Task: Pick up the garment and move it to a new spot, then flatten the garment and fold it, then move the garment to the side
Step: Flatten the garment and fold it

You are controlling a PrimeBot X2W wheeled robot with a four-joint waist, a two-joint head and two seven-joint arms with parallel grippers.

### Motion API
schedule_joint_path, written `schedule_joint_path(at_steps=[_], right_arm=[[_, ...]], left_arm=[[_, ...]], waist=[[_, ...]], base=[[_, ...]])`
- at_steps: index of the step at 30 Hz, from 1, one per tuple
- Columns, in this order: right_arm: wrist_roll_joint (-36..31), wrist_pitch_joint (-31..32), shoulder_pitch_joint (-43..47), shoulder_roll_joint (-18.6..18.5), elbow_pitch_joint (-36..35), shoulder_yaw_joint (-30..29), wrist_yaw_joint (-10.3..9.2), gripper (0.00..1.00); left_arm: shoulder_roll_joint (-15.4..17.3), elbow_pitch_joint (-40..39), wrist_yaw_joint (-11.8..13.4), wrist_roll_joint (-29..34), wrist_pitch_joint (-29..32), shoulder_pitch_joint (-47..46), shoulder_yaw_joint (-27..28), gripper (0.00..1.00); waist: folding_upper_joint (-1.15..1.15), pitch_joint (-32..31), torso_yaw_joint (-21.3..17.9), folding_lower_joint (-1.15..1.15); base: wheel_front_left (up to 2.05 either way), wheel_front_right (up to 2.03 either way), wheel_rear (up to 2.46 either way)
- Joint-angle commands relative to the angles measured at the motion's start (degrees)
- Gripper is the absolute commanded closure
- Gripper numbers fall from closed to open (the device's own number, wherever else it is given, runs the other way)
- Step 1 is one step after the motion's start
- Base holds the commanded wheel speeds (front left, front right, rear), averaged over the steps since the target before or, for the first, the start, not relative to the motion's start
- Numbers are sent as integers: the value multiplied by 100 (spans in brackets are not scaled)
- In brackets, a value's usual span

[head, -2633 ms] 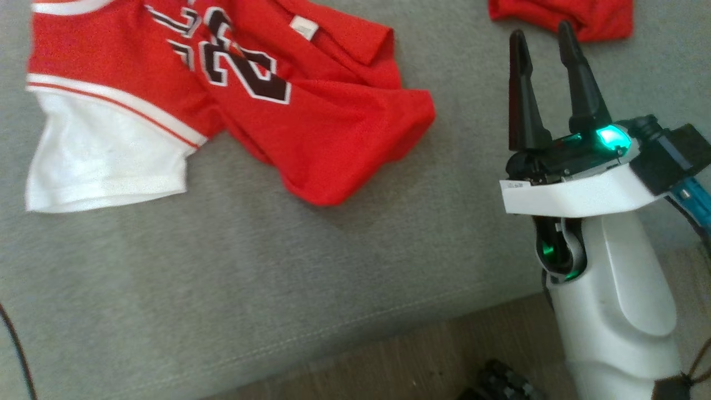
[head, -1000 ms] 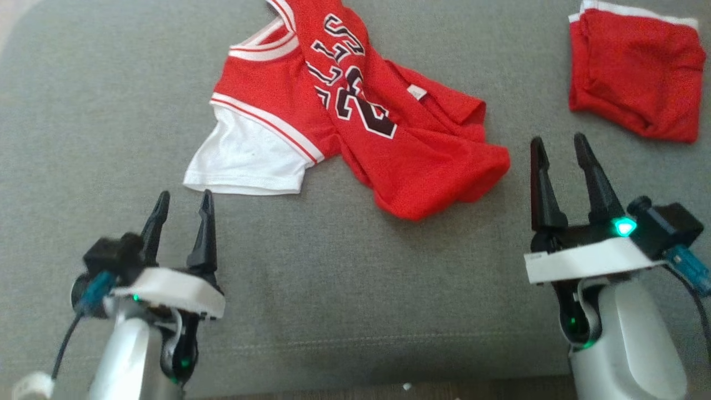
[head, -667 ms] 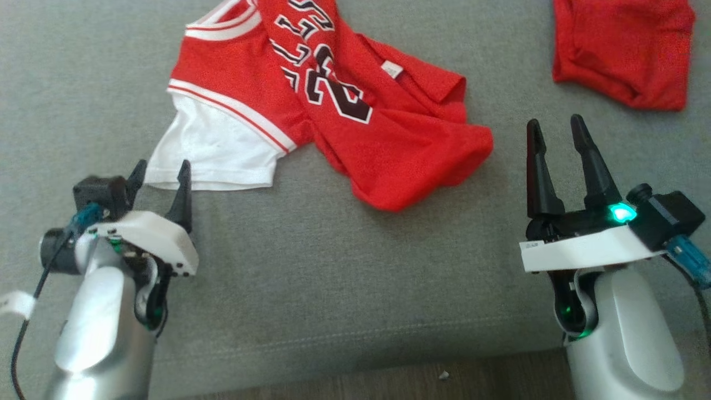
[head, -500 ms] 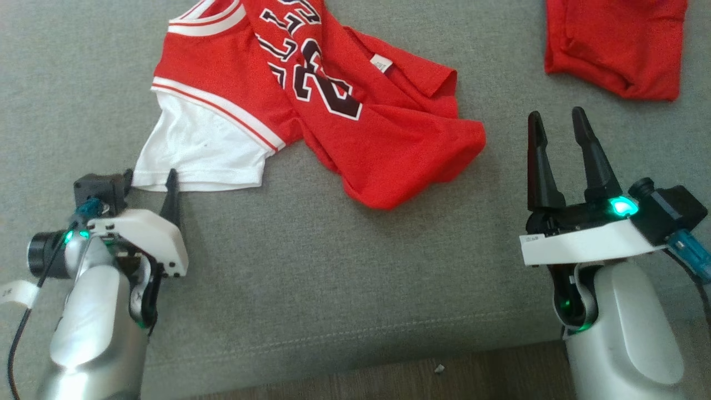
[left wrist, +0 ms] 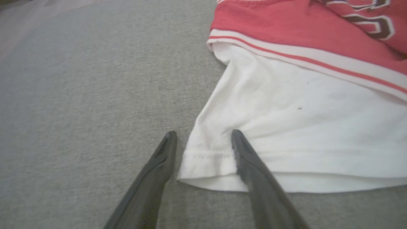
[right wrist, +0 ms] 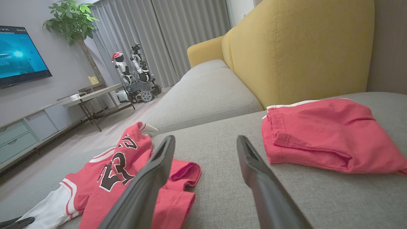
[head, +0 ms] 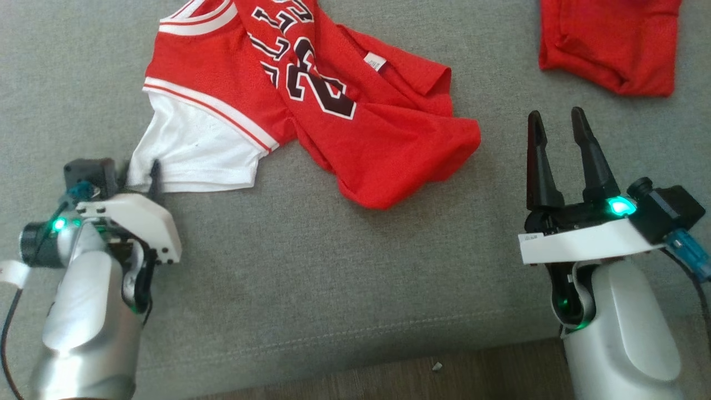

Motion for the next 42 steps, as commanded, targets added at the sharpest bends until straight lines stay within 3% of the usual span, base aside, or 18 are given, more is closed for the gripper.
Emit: schedule_joint_path(at_steps=[1, 7, 15, 21, 30, 42], right_arm=[[20, -67, -145, 36, -132, 117, 26, 0], [169, 115, -63, 36, 114, 167, 26, 0], [578, 732, 33, 36, 491, 405, 26, 0], [794, 1154, 26, 36, 783, 586, 26, 0], [894, 1577, 25, 36, 1070, 776, 26, 0], [917, 1752, 3, 36, 1138, 971, 26, 0]], left_arm=[[175, 0, -71, -54, 83, -14, 97, 100], [84, -185, -176, -265, -149, 34, 140, 100], [24, -857, 168, -420, -995, 90, 439, 100], [13, -1258, 311, -468, -1303, 132, 556, 100], [18, -1582, 503, -468, -1499, 176, 728, 100], [-10, -1582, 517, -465, -1531, 226, 729, 100]], waist=[[0, -23, 7, 0], [0, -179, 66, 0], [0, -348, 215, 0], [0, -347, 294, 0], [0, -315, 350, 0], [0, -362, 403, 0]], base=[[0, 0, 0], [0, 0, 0], [0, 0, 0], [0, 0, 0], [0, 0, 0], [0, 0, 0]])
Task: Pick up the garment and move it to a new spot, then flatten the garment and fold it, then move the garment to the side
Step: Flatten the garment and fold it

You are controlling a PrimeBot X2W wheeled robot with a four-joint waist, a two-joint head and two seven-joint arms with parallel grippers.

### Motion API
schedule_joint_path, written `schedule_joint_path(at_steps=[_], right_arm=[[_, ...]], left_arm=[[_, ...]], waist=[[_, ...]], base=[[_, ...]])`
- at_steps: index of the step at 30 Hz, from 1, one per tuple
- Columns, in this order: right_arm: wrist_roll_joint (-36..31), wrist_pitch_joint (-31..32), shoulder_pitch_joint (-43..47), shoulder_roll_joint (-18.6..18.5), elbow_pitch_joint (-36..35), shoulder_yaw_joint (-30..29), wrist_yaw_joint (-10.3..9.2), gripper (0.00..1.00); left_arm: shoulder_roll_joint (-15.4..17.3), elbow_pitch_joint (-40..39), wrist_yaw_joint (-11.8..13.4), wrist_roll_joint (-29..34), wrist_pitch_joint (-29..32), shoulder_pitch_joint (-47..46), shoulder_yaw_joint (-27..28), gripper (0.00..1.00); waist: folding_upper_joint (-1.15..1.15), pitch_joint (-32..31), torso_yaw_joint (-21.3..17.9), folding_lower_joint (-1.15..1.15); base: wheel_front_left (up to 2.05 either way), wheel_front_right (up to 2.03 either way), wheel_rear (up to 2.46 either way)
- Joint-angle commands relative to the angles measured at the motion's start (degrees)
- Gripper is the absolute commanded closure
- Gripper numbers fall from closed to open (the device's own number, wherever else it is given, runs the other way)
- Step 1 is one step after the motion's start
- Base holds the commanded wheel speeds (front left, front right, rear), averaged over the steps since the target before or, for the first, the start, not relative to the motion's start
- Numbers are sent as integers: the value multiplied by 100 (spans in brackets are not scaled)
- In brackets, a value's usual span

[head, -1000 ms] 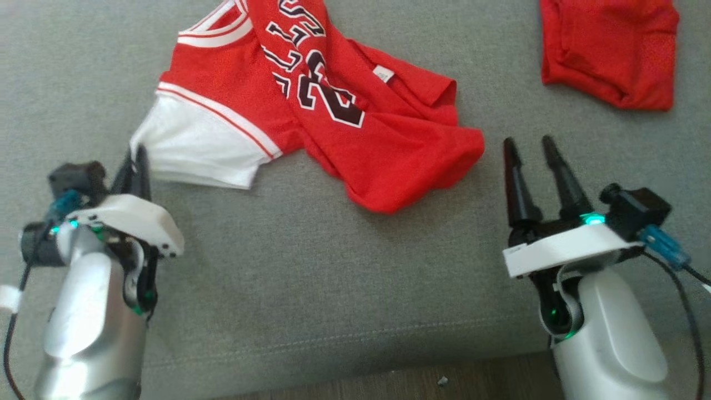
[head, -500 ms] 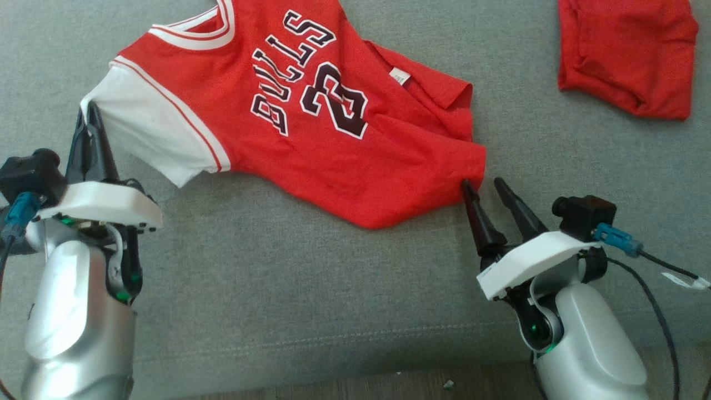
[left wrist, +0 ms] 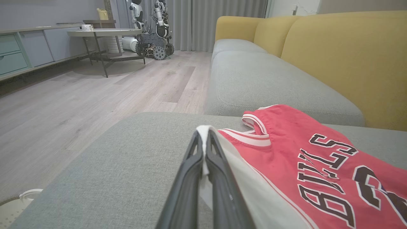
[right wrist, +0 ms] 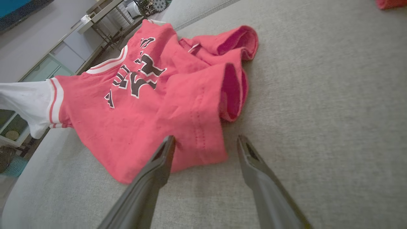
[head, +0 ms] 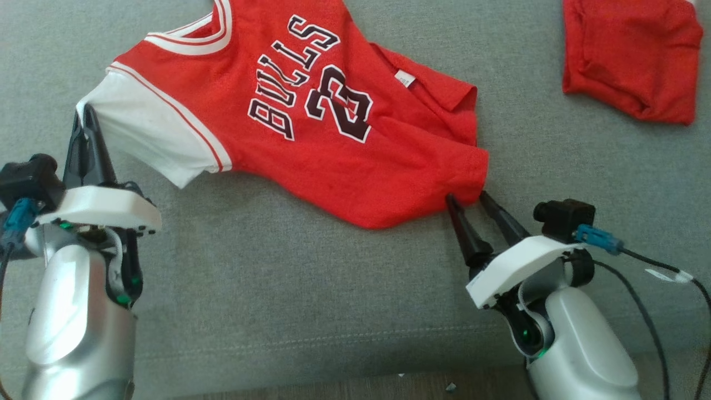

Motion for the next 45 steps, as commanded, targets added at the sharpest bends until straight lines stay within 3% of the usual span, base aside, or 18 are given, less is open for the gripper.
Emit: schedule_joint_path(at_steps=[1, 15, 16, 18, 25, 32, 39, 45], right_arm=[[20, 4, -25, 37, -159, 161, 26, 0], [38, 384, -147, 37, 2, 434, 26, 0], [55, 413, -159, 37, 13, 453, 26, 20], [65, 456, -185, 35, 23, 496, 26, 100], [141, 397, -187, -204, -222, 488, 26, 100], [139, 437, -359, -727, -1135, 224, 26, 100], [231, 936, -739, -1202, -2029, 42, 26, 100], [420, 1616, -1401, -1667, -2692, -26, 26, 100]], left_arm=[[163, -181, 26, -19, -65, -120, 221, 100], [208, -124, 2, -46, -70, -245, 243, 100], [213, -124, 1, -47, -70, -253, 246, 100], [220, -129, 0, -52, -70, -273, 254, 100], [225, -179, -38, -66, -70, -300, 266, 100], [159, -578, -198, -228, -70, -224, 292, 100], [40, -1287, -312, -516, 104, -259, 283, 100], [-72, -2364, -396, -856, 590, -496, 198, 100]], waist=[[0, 3, 8, 0], [0, 35, 75, 0], [0, 40, 72, 0], [0, 59, 65, 0], [0, -35, 70, 0], [0, -381, 4, 0], [0, -721, -62, 0], [0, -1018, -60, 0]], base=[[0, 0, 0], [0, 0, 0], [0, 0, 0], [0, 0, 0], [0, 0, 0], [0, 0, 0], [0, 0, 0], [0, 0, 0]])
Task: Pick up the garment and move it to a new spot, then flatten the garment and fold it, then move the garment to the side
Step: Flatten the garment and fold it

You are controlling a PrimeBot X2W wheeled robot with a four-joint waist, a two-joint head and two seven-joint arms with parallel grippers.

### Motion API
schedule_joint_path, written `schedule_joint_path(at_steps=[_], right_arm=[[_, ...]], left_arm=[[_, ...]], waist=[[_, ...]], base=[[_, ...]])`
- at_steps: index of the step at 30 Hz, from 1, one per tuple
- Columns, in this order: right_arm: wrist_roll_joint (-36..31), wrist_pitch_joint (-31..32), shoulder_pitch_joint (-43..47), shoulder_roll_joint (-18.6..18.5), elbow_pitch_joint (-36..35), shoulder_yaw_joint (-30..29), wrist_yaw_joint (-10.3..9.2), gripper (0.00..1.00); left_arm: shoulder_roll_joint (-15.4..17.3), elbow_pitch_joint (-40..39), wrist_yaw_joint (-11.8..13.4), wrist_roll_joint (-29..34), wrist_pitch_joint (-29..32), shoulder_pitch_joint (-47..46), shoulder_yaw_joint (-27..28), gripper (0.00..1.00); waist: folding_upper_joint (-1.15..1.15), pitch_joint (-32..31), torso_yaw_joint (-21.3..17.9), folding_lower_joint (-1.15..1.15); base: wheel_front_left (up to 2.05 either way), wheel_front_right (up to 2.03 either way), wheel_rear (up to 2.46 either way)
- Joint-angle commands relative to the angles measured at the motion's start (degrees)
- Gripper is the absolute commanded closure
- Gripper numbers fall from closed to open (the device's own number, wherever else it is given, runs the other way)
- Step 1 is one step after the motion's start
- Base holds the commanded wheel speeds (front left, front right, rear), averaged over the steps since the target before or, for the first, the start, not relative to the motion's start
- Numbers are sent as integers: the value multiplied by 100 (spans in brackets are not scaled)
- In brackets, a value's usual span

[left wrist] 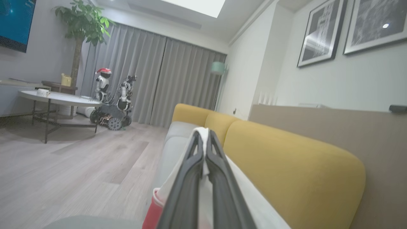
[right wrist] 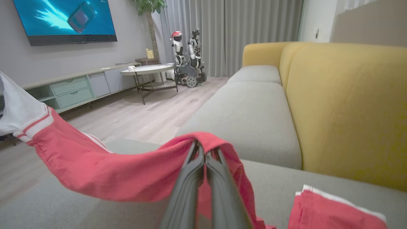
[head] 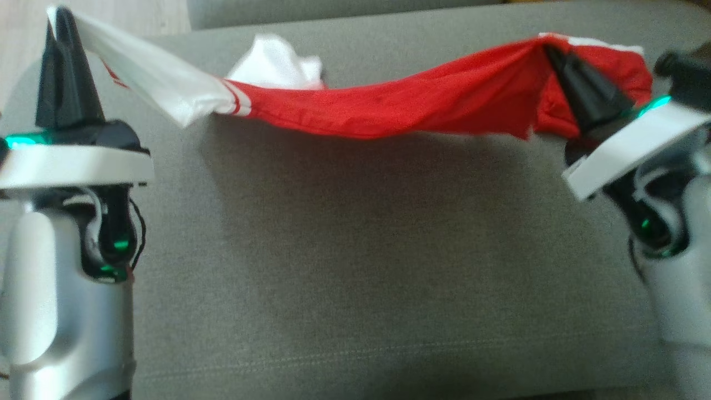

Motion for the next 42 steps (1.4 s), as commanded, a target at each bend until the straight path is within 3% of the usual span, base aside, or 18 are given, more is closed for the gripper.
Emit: schedule_joint_path(at_steps=[1, 9, 15, 19, 21, 24, 28, 34, 36, 38, 42], right_arm=[[84, 72, -237, -74, -273, 45, 26, 100], [984, 1476, -525, -461, -766, -55, 26, 100], [1495, 2752, -474, -646, -1187, -552, 26, 100], [1872, 3480, -775, -313, -1260, -957, 26, 100], [1932, 3746, -1146, -94, -1100, -1143, 26, 100], [1697, 3850, -2023, 139, -724, -1258, 26, 100], [1125, 3166, -3579, 477, 51, -1346, 26, 100], [262, 753, -5562, 910, 1562, -1546, 26, 100], [95, 37, -5845, 989, 2048, -1435, 26, 100], [80, -260, -5945, 1025, 2256, -1375, 26, 100], [184, -1020, -6074, 1066, 2984, -1186, 26, 100]], left_arm=[[138, -297, -35, -44, 59, -355, 157, 100], [83, -1238, 111, -430, 752, -301, 218, 100], [154, -1821, 300, -732, 1318, -245, 416, 100], [288, -1774, 400, -940, 1844, -728, 475, 100], [302, -1441, 475, -1169, 2146, -1230, 523, 100], [610, -785, 435, -1012, 2347, -2298, 420, 100], [712, 293, 429, -912, 2294, -4132, 296, 100], [710, 1829, 419, -696, 1091, -6460, 397, 100], [677, 2304, 355, -721, 661, -6845, 465, 100], [662, 2499, 292, -739, 491, -6983, 474, 100], [610, 3143, -82, -779, 146, -7047, 344, 100]], waist=[[0, -88, 3, 0], [0, -450, -8, 0], [0, -412, 34, 0], [0, -77, 68, 0], [0, 198, 99, 0], [0, 809, 145, 0], [0, 1739, 236, 0], [0, 2540, 389, 0], [0, 2605, 443, 0], [0, 2634, 467, 0], [0, 2699, 582, 0]], base=[[0, 0, 0], [0, 0, 0], [0, 0, 0], [0, 0, 0], [0, 0, 0], [0, 0, 0], [0, 0, 0], [0, 0, 0], [0, 0, 0], [0, 0, 0], [0, 0, 0]])
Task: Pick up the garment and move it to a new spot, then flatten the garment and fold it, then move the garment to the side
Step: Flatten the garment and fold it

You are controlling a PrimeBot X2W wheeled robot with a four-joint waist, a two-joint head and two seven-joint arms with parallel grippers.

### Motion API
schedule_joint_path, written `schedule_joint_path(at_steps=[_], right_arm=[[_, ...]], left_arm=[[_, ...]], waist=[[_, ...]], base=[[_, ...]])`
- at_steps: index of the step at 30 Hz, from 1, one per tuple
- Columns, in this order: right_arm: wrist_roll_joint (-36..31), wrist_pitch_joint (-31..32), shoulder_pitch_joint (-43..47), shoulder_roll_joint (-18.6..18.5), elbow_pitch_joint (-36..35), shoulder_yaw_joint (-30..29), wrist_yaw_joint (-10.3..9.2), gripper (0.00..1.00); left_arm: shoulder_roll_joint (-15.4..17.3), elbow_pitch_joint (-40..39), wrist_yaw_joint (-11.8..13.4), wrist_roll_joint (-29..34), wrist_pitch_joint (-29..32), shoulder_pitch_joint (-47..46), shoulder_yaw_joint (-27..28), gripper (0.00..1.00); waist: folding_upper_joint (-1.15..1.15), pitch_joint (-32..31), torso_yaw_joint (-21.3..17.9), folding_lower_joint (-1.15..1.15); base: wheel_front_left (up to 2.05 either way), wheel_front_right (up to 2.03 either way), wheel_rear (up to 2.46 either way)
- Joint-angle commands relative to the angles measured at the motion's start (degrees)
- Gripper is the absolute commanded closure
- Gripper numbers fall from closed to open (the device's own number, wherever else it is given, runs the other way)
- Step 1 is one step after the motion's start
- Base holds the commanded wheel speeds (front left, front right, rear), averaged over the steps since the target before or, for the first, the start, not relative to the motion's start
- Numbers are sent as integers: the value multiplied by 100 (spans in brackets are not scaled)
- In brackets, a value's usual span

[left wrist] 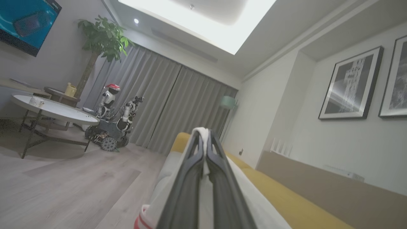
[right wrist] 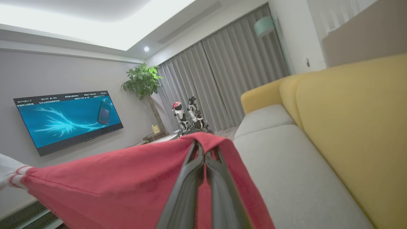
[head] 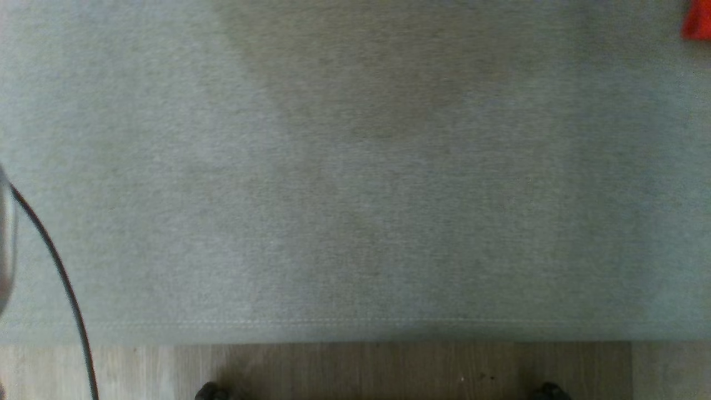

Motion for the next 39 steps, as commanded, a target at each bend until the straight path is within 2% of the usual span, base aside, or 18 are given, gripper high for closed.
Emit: schedule_joint_path(at_steps=[1, 4, 10, 19, 28, 33, 39], right_arm=[[70, -57, -132, 100, -133, 59, 26, 100], [322, -111, 89, 30, 230, 306, 26, 100], [1031, -50, 1080, -236, 588, 718, 26, 100], [2002, 392, 2873, -490, 863, 1170, 26, 100], [2553, 767, 4090, -538, 892, 1665, 26, 100], [2661, 1071, 4486, -711, 854, 1967, 26, 100], [2625, 1377, 4814, -1021, 844, 2293, 26, 100]], left_arm=[[269, -138, -74, -16, -26, -85, -51, 100], [195, 153, -298, -74, -77, 288, -153, 100], [72, 461, -567, -148, -135, 1614, -401, 100], [30, 605, -713, -261, -250, 3556, -808, 100], [455, 626, -742, -463, 18, 5076, -1104, 100], [719, 179, -745, -705, 291, 5815, -1611, 100], [1087, -451, -746, -1049, 620, 6502, -1970, 100]], waist=[[0, 75, 114, -3], [0, 76, 206, -3], [0, -124, 385, -3], [0, -778, 588, -3], [0, -1598, 530, -3], [0, -1858, 552, -3], [0, -2018, 590, -3]], base=[[0, 0, 0], [0, 0, 0], [0, 0, 0], [0, 0, 0], [0, 0, 0], [0, 0, 0], [0, 0, 0]])
